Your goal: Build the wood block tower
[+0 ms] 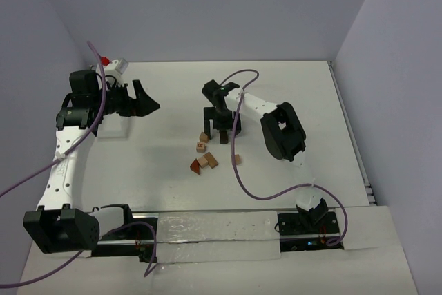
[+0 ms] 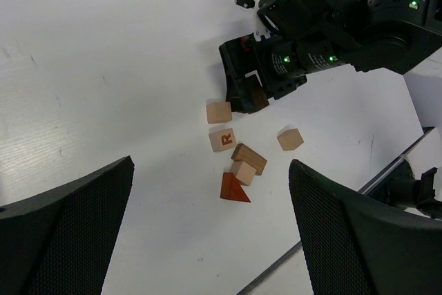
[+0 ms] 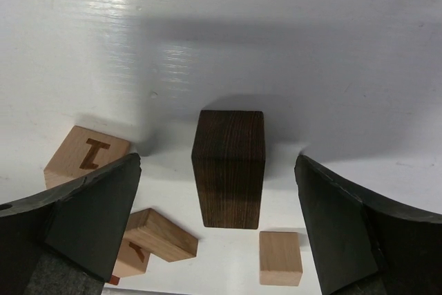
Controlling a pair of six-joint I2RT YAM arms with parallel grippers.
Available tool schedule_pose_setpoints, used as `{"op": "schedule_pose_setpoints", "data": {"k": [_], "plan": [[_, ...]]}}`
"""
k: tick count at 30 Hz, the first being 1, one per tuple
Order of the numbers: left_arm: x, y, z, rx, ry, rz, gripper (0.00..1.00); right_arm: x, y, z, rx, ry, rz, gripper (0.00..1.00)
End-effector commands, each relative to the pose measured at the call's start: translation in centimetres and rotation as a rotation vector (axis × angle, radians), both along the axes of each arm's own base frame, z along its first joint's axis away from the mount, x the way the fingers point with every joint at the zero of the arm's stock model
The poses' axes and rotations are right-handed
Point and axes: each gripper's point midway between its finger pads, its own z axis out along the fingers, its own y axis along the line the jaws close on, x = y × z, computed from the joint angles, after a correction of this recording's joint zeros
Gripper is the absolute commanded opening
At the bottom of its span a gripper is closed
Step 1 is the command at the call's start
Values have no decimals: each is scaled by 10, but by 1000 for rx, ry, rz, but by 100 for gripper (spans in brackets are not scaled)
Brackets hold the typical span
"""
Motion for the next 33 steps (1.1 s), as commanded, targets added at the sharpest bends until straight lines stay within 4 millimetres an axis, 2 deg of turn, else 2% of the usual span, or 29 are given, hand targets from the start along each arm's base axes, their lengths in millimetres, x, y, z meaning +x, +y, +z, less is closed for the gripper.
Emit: {"op": "schedule_pose_setpoints", "data": {"k": [1, 2, 6, 7, 9, 13, 17, 19, 20, 23, 26, 30, 31, 33], "plan": [[-4, -5, 9, 6, -47, -56, 99, 15, 14, 48, 116, -114, 29, 100], [-6, -6, 10, 4, -52, -64, 99, 15, 15, 51, 121, -123, 36, 100], [-14, -9, 15, 3, -83, -101, 99, 10, 16, 98, 180, -218, 89, 100], [-15, -10, 16, 1, -88, -107, 99, 10, 16, 100, 182, -226, 97, 100], [-18, -11, 17, 6, -106, -118, 99, 5, 16, 120, 201, -270, 130, 100], [-21, -9, 17, 40, -161, -139, 99, -6, 14, 168, 243, -386, 230, 100], [-34, -15, 7, 117, -288, -299, 99, -15, 10, 193, 259, -460, 388, 100], [-37, -17, -9, 216, -366, -422, 99, -21, 2, 201, 261, -488, 454, 100], [-41, -25, -19, 265, -385, -514, 98, -22, -3, 209, 272, -517, 487, 100], [-49, -36, -57, 358, -370, -751, 98, -27, -21, 207, 295, -539, 550, 100], [-48, -47, -78, 425, -403, -926, 98, -30, -43, 207, 324, -519, 568, 100], [-38, -69, -104, 457, -417, -1045, 97, -27, -89, 191, 331, -434, 495, 100], [-30, -75, -109, 470, -436, -1053, 97, -24, -105, 184, 328, -415, 459, 100], [-24, -85, -120, 487, -458, -1080, 96, -23, -122, 180, 325, -409, 422, 100]]}}
